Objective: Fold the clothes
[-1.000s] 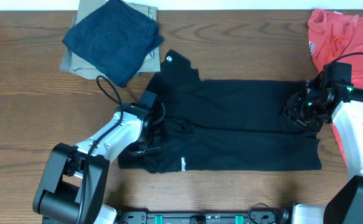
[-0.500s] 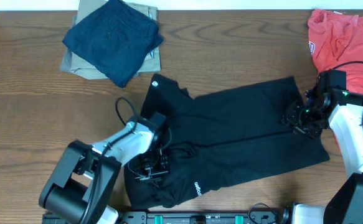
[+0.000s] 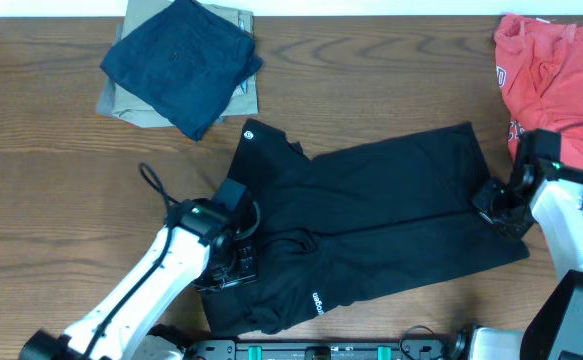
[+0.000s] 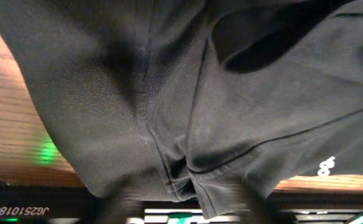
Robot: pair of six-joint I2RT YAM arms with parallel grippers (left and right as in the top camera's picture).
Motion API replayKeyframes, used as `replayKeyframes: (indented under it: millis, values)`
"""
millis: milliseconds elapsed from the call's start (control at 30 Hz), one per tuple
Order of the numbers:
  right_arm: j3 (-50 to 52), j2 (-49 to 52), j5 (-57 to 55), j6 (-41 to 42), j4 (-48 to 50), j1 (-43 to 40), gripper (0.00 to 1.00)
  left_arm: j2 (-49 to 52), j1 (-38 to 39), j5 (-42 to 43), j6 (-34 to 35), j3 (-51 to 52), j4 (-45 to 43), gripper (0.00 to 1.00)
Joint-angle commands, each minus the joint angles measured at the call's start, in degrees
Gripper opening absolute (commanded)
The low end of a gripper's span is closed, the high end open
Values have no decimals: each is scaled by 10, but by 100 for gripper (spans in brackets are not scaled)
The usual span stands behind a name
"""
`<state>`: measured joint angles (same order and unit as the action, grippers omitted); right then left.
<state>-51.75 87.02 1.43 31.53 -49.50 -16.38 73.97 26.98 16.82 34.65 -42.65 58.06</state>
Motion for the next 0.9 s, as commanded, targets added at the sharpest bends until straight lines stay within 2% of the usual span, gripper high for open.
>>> replayKeyframes:
  millis: [0,33,67,333,600,867]
  values:
    - [16,2,-5,17,5,-34,7,-20,-3,-15,-10,2,2,97]
    - [19,2,-5,17,8,-44,2,-22,-3,-15,-12,2,2,100]
    - [20,2,-5,16,9,-52,1,-22,-3,-15,-12,2,1,98]
    - [34,2,-6,7,24,-61,1,-21,-3,-15,-12,2,-22,98]
    - [103,3,0,38,80,-61,1,-21,-3,-15,-12,2,-22,98]
    - [127,3,1,79,63,-65,1,-21,-3,-15,-12,2,-24,98]
